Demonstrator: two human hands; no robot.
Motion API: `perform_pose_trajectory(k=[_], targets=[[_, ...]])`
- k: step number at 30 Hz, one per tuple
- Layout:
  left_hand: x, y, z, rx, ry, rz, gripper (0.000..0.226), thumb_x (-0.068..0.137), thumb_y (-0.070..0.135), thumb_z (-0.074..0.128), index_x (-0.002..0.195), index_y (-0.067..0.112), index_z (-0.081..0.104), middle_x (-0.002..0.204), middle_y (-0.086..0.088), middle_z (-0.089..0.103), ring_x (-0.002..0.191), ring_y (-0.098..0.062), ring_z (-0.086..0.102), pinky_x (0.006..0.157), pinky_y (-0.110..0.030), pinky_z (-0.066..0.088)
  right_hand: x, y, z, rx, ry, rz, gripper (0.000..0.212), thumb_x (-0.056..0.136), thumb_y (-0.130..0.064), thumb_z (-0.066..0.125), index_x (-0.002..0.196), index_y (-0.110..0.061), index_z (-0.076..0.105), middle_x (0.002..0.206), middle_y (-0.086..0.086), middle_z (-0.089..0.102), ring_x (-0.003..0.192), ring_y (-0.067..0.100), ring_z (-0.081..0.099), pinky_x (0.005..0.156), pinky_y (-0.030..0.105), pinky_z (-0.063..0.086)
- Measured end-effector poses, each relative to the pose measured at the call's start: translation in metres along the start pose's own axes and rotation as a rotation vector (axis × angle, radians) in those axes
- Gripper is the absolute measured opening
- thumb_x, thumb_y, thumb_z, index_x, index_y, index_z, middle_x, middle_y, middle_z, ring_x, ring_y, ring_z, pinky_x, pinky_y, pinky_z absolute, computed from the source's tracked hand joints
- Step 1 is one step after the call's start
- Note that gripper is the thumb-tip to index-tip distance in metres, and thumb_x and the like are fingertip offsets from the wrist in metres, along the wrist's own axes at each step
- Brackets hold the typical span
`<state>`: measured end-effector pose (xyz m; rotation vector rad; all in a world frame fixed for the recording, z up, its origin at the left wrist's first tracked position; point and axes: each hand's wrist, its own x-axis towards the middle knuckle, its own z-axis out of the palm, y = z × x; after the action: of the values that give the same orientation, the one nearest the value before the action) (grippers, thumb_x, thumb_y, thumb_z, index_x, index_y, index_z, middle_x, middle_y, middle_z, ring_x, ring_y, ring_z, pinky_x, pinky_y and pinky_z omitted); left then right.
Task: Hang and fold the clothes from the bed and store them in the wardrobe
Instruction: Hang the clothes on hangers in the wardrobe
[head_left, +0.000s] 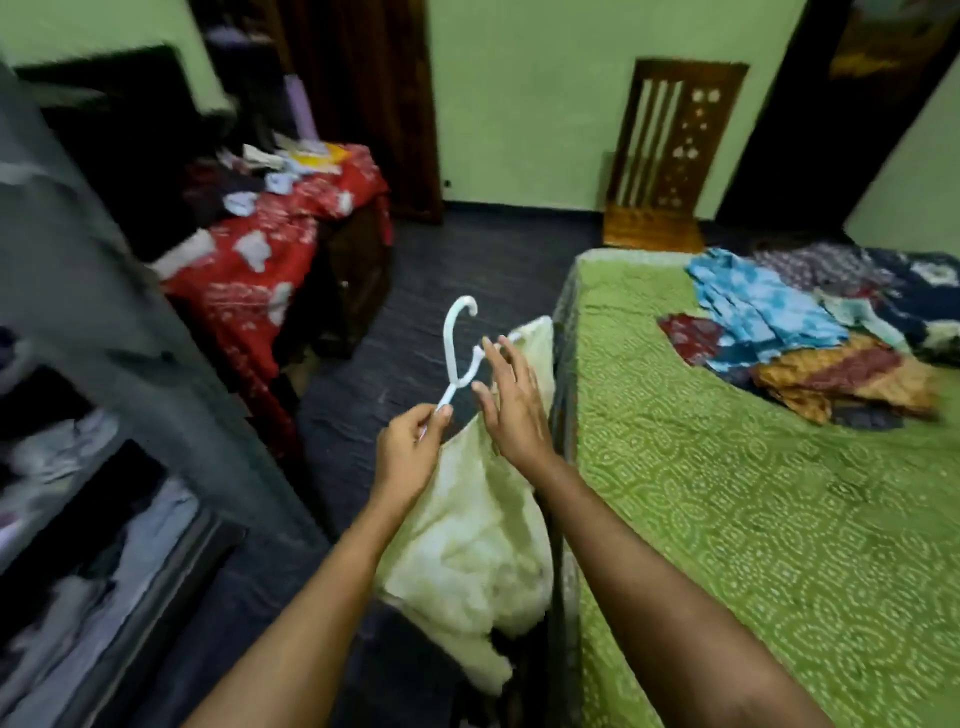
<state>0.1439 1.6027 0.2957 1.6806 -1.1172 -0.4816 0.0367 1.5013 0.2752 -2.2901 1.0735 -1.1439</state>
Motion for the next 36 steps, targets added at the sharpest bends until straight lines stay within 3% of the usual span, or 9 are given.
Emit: perform_pose_trajectory(k=[5, 11, 14, 17, 21, 23, 27, 33, 36], targets=[[-0.036, -0.007, -0.131, 0.153, 0.120, 0.057, 0.032, 0.085, 0.046, 0.050, 0.081, 0.021, 0.068, 0.070, 0.001, 0.066, 0.068, -0.011, 0.058, 0.065, -0.031, 0.044, 0.010, -0.111, 0.028, -0.168, 0.097, -0.300, 0.023, 0.088, -0.020, 0.051, 0.104, -0.011, 0.065, 0.099, 0.008, 0.063, 0.095, 0.025, 0.056, 0.089, 0.039, 0.037], [-0.065, 0.018, -0.254, 0.585, 0.698, 0.114, 0.036, 0.090, 0.036, 0.045, 0.098, 0.010, 0.068, 0.092, -0.017, 0.065, 0.090, -0.037, 0.055, 0.078, -0.042, 0.039, 0.015, -0.261, 0.025, -0.258, 0.051, -0.607, 0.014, 0.073, -0.018, 0.075, 0.076, -0.013, 0.063, 0.068, 0.006, 0.055, 0.054, 0.026, 0.056, 0.039, 0.029, 0.036], [-0.069, 0.056, -0.284, 0.389, 0.952, 0.075, 0.019, 0.088, 0.020, 0.059, 0.093, 0.004, 0.068, 0.095, -0.020, 0.066, 0.094, -0.037, 0.056, 0.083, -0.039, 0.035, 0.014, -0.329, 0.029, -0.129, -0.020, -0.562, 0.010, 0.084, -0.018, 0.065, 0.083, -0.008, 0.061, 0.082, 0.011, 0.059, 0.071, 0.031, 0.061, 0.047, 0.033, 0.039], [-0.062, 0.082, -0.314, 0.028, 0.806, -0.045, 0.027, 0.090, 0.025, 0.058, 0.093, 0.000, 0.068, 0.096, -0.020, 0.069, 0.094, -0.031, 0.063, 0.082, -0.034, 0.043, 0.016, -0.385, 0.035, 0.033, -0.209, -0.417, 0.021, 0.095, -0.018, 0.048, 0.092, -0.001, 0.060, 0.101, 0.019, 0.058, 0.096, 0.037, 0.056, 0.069, 0.040, 0.039], [-0.039, 0.073, -0.354, -0.326, 0.809, -0.133, 0.070, 0.049, 0.058, 0.070, 0.095, 0.004, 0.067, 0.097, -0.020, 0.069, 0.094, -0.034, 0.066, 0.090, -0.052, 0.050, 0.022, -0.429, 0.034, 0.281, -0.383, -0.345, 0.024, 0.092, -0.011, 0.049, 0.089, 0.005, 0.067, 0.093, 0.027, 0.066, 0.092, 0.037, 0.060, 0.062, 0.028, 0.029], [-0.027, 0.064, -0.370, -0.434, 0.803, -0.129, 0.065, 0.048, 0.049, 0.079, 0.092, 0.002, 0.066, 0.088, -0.018, 0.068, 0.082, -0.029, 0.066, 0.085, -0.056, 0.052, 0.027, -0.438, 0.032, 0.319, -0.444, -0.327, 0.021, 0.090, -0.008, 0.051, 0.092, 0.003, 0.069, 0.092, 0.023, 0.068, 0.092, 0.032, 0.063, 0.064, 0.025, 0.036], [-0.045, 0.105, -0.381, -0.410, 0.845, -0.186, 0.034, 0.057, 0.025, 0.084, 0.068, 0.014, 0.054, 0.075, -0.015, 0.064, 0.070, -0.027, 0.063, 0.076, -0.050, 0.056, 0.039, -0.447, 0.024, 0.548, -0.597, -0.247, 0.012, 0.085, -0.001, 0.062, 0.092, 0.004, 0.071, 0.083, 0.022, 0.070, 0.066, 0.025, 0.066, 0.069, 0.034, 0.059], [-0.043, 0.101, -0.414, -0.228, 0.915, -0.453, 0.014, 0.087, -0.008, 0.046, 0.074, -0.007, 0.052, 0.078, -0.023, 0.060, 0.045, -0.027, 0.062, 0.044, -0.033, 0.055, 0.043, -0.443, 0.038, 0.595, -0.674, -0.179, 0.016, 0.084, -0.002, 0.066, 0.099, 0.001, 0.069, 0.097, 0.022, 0.070, 0.066, 0.018, 0.062, 0.052, 0.025, 0.055], [-0.059, 0.106, -0.418, 0.013, 0.990, -0.487, 0.026, 0.087, 0.003, 0.043, 0.105, -0.005, 0.059, 0.108, -0.025, 0.062, 0.094, -0.036, 0.065, 0.080, -0.042, 0.055, 0.047, -0.434, 0.055, 0.398, -0.526, -0.272, 0.023, 0.085, -0.011, 0.067, 0.106, -0.003, 0.069, 0.102, 0.014, 0.070, 0.090, 0.019, 0.064, 0.079, 0.026, 0.052]])
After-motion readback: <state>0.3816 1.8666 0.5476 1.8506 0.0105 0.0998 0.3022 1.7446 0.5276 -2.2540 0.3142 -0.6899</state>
